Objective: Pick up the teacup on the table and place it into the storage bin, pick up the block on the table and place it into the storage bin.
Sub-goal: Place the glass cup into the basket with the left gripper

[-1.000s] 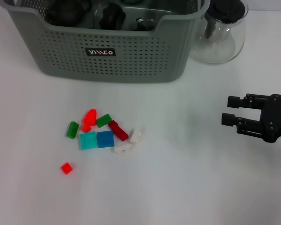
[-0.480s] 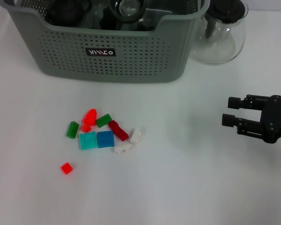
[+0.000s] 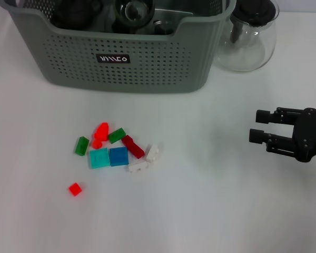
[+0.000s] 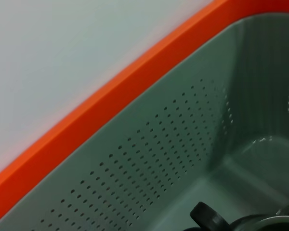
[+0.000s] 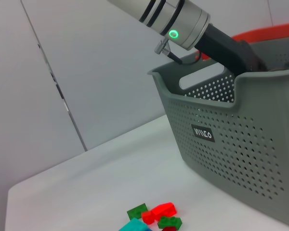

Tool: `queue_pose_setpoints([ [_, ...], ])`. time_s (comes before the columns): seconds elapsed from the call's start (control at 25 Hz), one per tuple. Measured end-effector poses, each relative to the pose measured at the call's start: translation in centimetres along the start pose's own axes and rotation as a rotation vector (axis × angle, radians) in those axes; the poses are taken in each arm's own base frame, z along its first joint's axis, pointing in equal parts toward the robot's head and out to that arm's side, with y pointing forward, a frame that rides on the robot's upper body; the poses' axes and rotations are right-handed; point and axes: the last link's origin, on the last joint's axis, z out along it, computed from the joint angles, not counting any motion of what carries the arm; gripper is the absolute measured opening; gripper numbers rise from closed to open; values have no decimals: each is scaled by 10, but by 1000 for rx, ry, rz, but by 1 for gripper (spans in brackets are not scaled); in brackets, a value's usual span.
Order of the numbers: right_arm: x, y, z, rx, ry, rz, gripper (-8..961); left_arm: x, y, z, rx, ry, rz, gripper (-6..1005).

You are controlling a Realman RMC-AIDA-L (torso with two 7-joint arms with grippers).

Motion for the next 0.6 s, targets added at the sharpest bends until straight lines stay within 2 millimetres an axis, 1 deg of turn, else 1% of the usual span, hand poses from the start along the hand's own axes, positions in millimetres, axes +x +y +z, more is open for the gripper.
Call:
queue_pose_setpoints([
  [0.04, 0, 0, 0, 0, 0, 0, 583, -1, 0, 0, 0, -3, 1, 43],
  [0.48, 2, 1, -1, 3, 0, 10, 583, -1, 0, 1, 0, -4, -1, 179],
  [0.6, 2, 1, -1, 3, 0, 10, 583, 1, 1, 0, -1, 1, -1, 239],
])
